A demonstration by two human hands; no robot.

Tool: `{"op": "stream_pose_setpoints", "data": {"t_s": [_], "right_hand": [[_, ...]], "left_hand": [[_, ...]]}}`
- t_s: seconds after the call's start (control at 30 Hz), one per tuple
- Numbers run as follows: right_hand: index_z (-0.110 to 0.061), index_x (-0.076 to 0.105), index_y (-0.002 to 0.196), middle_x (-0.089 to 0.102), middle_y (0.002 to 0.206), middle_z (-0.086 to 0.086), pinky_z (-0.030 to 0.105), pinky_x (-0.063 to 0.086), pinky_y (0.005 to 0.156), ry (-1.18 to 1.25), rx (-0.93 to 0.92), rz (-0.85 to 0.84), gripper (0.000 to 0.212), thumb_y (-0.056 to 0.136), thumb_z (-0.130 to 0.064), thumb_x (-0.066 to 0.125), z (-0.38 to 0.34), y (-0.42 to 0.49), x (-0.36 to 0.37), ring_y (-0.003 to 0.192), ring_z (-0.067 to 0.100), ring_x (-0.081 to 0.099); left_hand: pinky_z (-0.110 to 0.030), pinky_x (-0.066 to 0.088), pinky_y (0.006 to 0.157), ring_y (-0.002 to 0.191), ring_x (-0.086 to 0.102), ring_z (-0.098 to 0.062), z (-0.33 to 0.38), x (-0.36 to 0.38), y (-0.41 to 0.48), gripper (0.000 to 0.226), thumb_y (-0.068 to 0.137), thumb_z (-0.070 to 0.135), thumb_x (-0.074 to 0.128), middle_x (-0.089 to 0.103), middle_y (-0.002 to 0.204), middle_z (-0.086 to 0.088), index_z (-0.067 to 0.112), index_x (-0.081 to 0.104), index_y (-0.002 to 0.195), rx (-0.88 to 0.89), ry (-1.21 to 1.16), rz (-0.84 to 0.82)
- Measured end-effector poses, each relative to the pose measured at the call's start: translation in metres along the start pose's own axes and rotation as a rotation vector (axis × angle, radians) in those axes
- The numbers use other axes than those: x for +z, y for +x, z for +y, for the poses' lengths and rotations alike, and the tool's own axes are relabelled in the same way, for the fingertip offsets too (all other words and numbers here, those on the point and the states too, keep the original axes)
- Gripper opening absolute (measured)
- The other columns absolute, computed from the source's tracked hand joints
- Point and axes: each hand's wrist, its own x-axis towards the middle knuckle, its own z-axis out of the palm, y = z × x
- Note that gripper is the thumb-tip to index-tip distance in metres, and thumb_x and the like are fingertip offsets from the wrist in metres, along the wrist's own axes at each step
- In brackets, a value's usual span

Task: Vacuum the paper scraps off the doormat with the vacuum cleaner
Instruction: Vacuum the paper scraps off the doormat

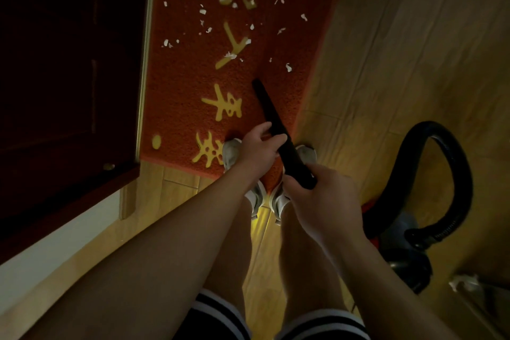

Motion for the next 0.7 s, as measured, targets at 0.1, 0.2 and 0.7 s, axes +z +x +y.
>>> {"op": "stream_pose_setpoints", "data": {"t_s": [0.1, 0.2, 0.7], "right_hand": [[-0.023, 0.066, 0.078, 0.061, 0.056, 0.003, 0.031, 0.039, 0.042, 0.050, 0.026, -0.006, 0.018, 0.091, -0.036, 0.064, 0.006, -0.001, -0.008, 0.044, 0.020, 0.053], [-0.021, 0.065, 0.075, 0.061, 0.056, 0.005, 0.031, 0.036, 0.042, 0.059, 0.035, 0.018, 0.021, 0.090, -0.035, 0.064, 0.011, 0.001, -0.017, 0.044, 0.021, 0.053], [-0.021, 0.061, 0.070, 0.059, 0.054, 0.005, 0.028, 0.032, 0.041, 0.095, 0.054, 0.079, 0.023, 0.089, -0.032, 0.066, 0.032, 0.006, -0.038, 0.040, 0.012, 0.043]], "left_hand": [[-0.034, 0.056, 0.095, 0.122, 0.062, -0.026, 0.003, 0.012, 0.001, 0.061, 0.096, 0.019, 0.066, 0.055, 0.142, -0.013, 0.011, 0.042, 0.152, 0.012, 0.010, -0.014], [-0.027, 0.054, 0.086, 0.117, 0.063, -0.022, 0.009, 0.024, 0.002, 0.060, 0.097, 0.018, 0.065, 0.056, 0.140, -0.010, 0.012, 0.042, 0.152, 0.014, 0.027, -0.027], [-0.038, 0.055, 0.095, 0.121, 0.061, -0.028, 0.024, 0.065, 0.005, 0.057, 0.100, 0.012, 0.060, 0.053, 0.143, -0.012, 0.010, 0.040, 0.153, -0.014, 0.059, -0.079]]}}
